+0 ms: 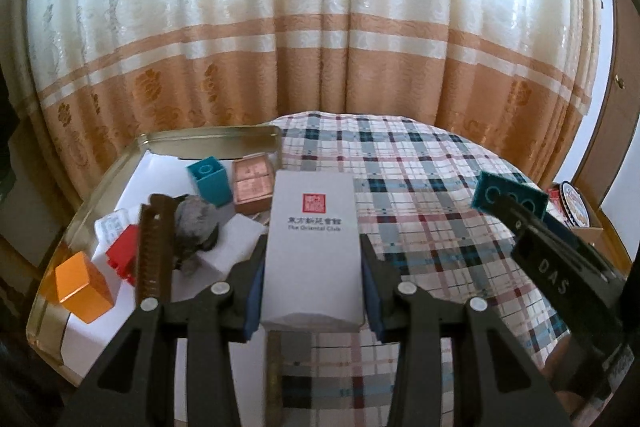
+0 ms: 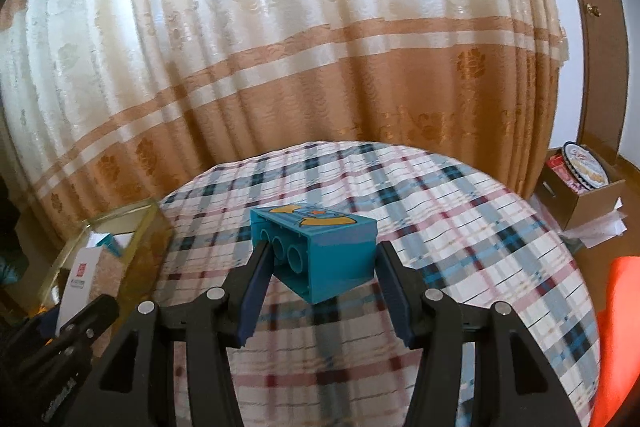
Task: Organize rigid objects
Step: 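Lift the white box and blue brick and turn both tools toward the tray, then carry the white box and blue brick over the tray with both tools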
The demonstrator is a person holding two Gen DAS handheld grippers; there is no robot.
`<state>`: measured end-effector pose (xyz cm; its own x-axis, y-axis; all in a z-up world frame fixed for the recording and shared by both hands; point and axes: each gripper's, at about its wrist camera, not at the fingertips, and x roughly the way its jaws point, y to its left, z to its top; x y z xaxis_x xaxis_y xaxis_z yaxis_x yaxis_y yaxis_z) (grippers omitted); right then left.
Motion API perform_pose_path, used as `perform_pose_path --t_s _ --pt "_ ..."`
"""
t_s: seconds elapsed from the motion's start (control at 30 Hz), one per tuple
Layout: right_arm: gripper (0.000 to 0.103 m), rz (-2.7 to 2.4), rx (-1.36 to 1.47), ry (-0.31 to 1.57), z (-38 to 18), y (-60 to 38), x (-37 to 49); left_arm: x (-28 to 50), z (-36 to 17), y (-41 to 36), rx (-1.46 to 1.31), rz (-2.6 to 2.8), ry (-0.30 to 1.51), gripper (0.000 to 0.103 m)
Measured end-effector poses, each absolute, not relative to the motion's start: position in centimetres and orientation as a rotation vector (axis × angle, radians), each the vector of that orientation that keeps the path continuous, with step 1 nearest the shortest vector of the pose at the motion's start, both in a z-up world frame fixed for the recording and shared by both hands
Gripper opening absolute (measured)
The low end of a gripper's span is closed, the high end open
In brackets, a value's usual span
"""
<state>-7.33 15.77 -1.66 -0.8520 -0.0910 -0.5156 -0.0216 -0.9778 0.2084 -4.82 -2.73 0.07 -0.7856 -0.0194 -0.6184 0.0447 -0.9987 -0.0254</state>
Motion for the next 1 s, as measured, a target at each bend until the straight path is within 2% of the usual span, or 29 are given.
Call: perform_pose_path --t_s 0.67,1.0 --pt "0.056 -2.808 0.783 -0.294 0.3 9.6 -5.3 -3.8 1.0 -8.3 0.96 -2.834 0.094 0.041" --pt "0.056 -2.749 0.73 -0.188 1.0 6.0 -3.9 -3.1 1.0 -11.4 0.943 -2.77 0.111 0.041"
